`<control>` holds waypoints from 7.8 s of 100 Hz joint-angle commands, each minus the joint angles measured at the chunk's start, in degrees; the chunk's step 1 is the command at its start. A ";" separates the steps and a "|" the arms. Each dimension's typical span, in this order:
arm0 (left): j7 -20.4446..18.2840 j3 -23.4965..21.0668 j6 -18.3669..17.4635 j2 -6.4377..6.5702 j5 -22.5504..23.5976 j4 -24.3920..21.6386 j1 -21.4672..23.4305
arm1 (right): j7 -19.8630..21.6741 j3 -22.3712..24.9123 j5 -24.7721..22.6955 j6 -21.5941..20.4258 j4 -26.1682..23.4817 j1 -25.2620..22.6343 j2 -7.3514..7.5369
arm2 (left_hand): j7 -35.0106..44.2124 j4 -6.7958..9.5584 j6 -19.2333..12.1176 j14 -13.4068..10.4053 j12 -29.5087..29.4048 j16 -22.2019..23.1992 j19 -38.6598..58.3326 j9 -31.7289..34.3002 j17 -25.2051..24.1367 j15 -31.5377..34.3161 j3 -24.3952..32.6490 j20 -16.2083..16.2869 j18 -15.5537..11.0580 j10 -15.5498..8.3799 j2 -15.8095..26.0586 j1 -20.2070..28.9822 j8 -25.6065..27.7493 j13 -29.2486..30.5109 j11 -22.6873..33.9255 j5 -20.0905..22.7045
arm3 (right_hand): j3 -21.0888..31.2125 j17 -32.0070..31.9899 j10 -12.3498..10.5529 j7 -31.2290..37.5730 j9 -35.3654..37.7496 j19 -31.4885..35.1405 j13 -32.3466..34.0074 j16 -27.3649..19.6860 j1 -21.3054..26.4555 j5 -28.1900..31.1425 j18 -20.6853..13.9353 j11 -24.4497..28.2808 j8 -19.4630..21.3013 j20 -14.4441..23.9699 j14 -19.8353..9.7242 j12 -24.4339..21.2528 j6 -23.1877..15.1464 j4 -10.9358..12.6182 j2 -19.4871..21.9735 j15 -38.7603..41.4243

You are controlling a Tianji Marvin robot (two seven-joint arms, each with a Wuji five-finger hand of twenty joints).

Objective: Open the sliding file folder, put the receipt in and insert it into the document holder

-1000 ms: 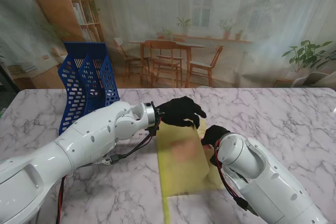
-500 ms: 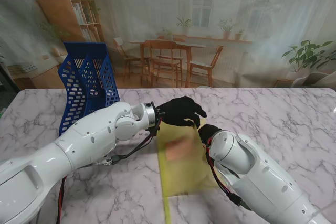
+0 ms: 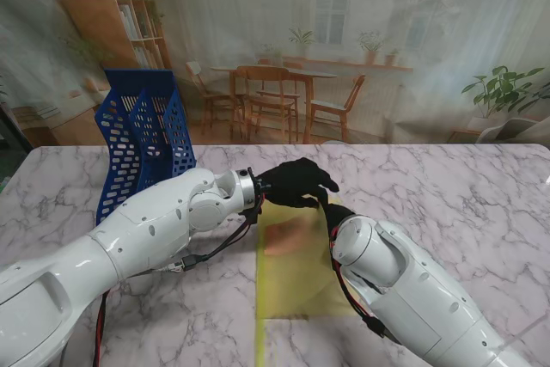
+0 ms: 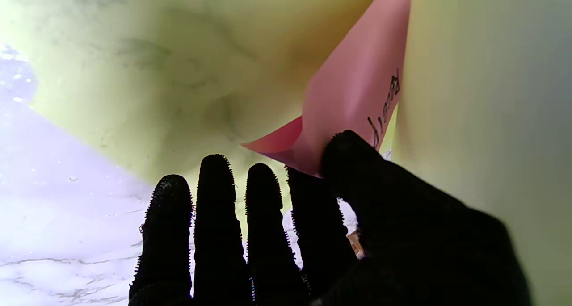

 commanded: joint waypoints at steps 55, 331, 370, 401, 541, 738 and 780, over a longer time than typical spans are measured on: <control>-0.57 0.20 0.34 -0.41 -0.51 -0.23 0.22 | 0.86 -0.88 1.13 -0.77 -1.61 -0.89 -0.28 | 19.89 4.55 -2.15 0.18 0.68 0.66 -1.26 0.87 -0.86 0.34 2.56 -0.59 -0.77 0.31 8.16 4.13 4.44 0.48 -0.15 8.80 | -6.17 -3.27 -0.48 -11.78 -4.84 -3.28 -3.69 0.49 -2.64 0.47 -0.75 -1.60 -11.88 1.35 -1.88 -0.95 -4.61 1.49 4.84 0.79; 1.23 -11.80 -0.96 4.80 7.27 -13.05 7.78 | -3.00 29.88 25.33 -4.34 -11.92 -18.18 -2.31 | 21.72 4.34 -2.62 0.14 1.10 1.13 -0.91 1.44 -0.80 0.68 2.68 -0.42 -1.23 0.15 8.33 4.13 4.98 1.17 0.17 8.40 | -35.94 13.50 8.16 -62.83 -7.31 7.57 12.99 -2.79 -20.85 -26.31 5.92 -15.18 -10.75 4.04 6.45 -9.50 6.05 8.79 13.69 -3.04; 1.41 -7.45 -0.19 2.99 4.69 -9.92 5.28 | -0.77 31.26 30.21 -8.79 -15.62 -21.39 -1.77 | 21.74 4.41 -2.40 0.19 1.10 1.14 -0.90 1.41 -0.80 0.68 2.91 -0.42 -1.23 0.22 8.31 4.13 5.00 1.11 0.16 8.32 | -35.56 18.76 6.51 -66.97 -1.37 18.71 21.10 2.01 -22.82 -24.70 5.81 -11.49 -7.88 9.66 4.90 -7.70 4.63 8.90 12.56 8.69; 1.03 -2.71 0.94 0.40 1.11 -5.51 2.40 | 4.09 31.39 28.97 -11.47 -18.33 -23.37 -0.06 | 21.68 4.39 -2.02 0.24 1.09 1.13 -0.99 1.23 -0.83 0.60 3.24 -0.46 -1.13 0.28 8.22 4.13 4.96 1.00 0.11 8.16 | -24.03 16.04 3.52 -67.87 -3.10 16.65 17.61 1.97 -27.69 -25.06 4.90 -11.81 -7.12 9.77 3.45 -7.76 4.02 7.31 0.00 5.34; -0.53 -7.29 9.16 1.65 0.32 -13.71 5.90 | 1.99 25.51 18.64 -6.58 -18.42 -20.20 0.19 | -28.86 8.10 4.01 6.03 -2.68 0.45 -4.50 -12.00 -1.23 -1.55 -13.26 -1.98 2.62 8.06 3.94 -13.94 -14.14 -3.46 -6.37 -23.46 | 21.62 46.13 5.11 -37.11 21.72 26.15 46.75 6.10 5.11 -12.89 4.84 22.55 -11.20 2.10 -12.81 6.38 -0.39 -1.17 -17.48 34.45; -29.78 -28.21 29.11 2.34 -62.20 -19.12 30.06 | -8.32 35.93 33.13 -28.94 -28.29 -30.79 -2.48 | -29.11 6.05 4.01 14.64 -5.23 1.19 15.56 0.49 12.81 0.63 -17.69 7.70 12.13 6.44 3.94 -21.69 -12.78 10.26 -11.29 -9.55 | 20.79 43.81 4.42 -5.60 20.94 26.06 45.39 5.44 5.87 2.80 5.10 24.86 -8.13 2.43 -13.28 5.99 -12.42 -1.41 -14.27 37.67; -11.67 -30.15 25.98 -0.25 -59.46 -25.21 35.44 | -9.32 35.14 31.97 -32.88 -26.88 -31.13 -2.51 | 3.27 7.78 9.48 14.23 1.54 3.17 30.79 28.96 25.88 15.67 -11.35 12.81 14.23 12.77 0.35 -3.32 3.47 29.51 5.16 5.99 | 19.77 40.68 3.54 -27.38 19.79 25.82 43.12 6.56 6.00 -9.60 4.94 23.11 -7.02 4.02 -12.34 7.77 -23.49 -1.34 -12.91 38.09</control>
